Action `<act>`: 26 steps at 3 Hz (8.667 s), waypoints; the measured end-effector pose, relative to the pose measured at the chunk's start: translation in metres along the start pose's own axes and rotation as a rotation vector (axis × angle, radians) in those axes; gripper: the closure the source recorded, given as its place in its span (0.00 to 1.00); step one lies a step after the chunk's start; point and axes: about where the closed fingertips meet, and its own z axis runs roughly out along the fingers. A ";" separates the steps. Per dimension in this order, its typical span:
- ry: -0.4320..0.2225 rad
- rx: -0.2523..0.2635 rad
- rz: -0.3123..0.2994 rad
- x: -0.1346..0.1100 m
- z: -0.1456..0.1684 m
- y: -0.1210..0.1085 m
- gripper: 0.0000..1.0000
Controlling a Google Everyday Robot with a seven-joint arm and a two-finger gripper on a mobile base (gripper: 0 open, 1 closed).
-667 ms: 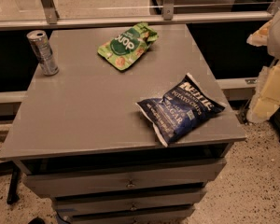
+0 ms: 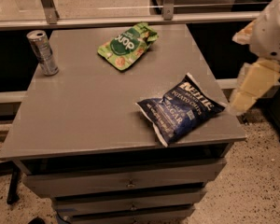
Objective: Knock redbull can over
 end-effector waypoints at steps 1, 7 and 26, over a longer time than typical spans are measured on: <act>-0.172 -0.023 0.029 -0.048 0.045 -0.018 0.00; -0.772 -0.044 0.187 -0.283 0.165 -0.047 0.00; -0.097 -0.407 -0.583 -0.286 0.234 -0.035 0.00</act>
Offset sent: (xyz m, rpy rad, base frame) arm 0.1096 0.1912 -0.0462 0.5432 -0.0401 0.0927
